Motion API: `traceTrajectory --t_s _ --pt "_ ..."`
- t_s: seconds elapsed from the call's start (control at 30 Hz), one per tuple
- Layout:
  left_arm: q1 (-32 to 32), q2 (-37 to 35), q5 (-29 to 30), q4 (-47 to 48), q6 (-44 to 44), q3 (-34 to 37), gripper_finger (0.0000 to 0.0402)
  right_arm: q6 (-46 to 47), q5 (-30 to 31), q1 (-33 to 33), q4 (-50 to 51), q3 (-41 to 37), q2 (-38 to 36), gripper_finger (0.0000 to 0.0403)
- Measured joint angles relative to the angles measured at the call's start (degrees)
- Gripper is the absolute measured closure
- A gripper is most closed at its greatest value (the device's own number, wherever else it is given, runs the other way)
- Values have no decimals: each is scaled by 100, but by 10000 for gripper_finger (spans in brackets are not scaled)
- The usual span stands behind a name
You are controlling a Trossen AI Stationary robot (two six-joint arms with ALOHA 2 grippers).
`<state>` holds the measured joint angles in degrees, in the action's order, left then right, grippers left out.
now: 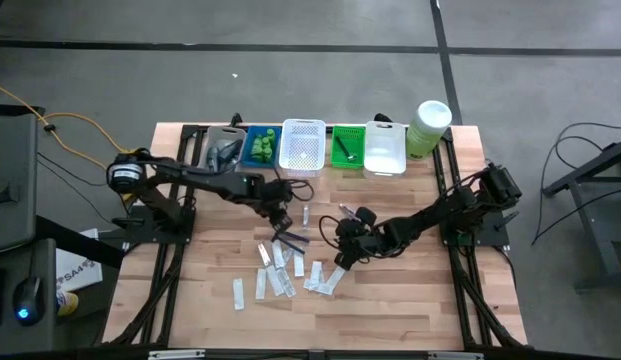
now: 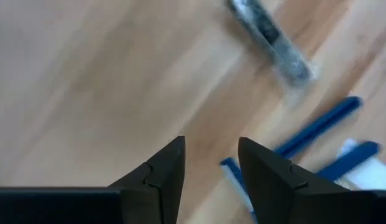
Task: Pick & Place Travel size toiletries
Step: Put the razor into the green bin
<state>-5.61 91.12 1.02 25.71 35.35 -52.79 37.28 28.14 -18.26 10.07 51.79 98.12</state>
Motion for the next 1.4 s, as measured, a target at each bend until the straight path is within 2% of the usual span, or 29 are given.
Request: traceTrajectory --t_s 0.3,0.97,1.4 --pt "173 192 40 192 533 -11 252 -108 -2 0 -44 -4 1 257" --pt "418 553 117 87 800 -34 256 -109 -13 0 -105 -4 1 257" --pt "411 573 37 338 694 -88 370 -107 -17 -11 -87 -4 1 257"
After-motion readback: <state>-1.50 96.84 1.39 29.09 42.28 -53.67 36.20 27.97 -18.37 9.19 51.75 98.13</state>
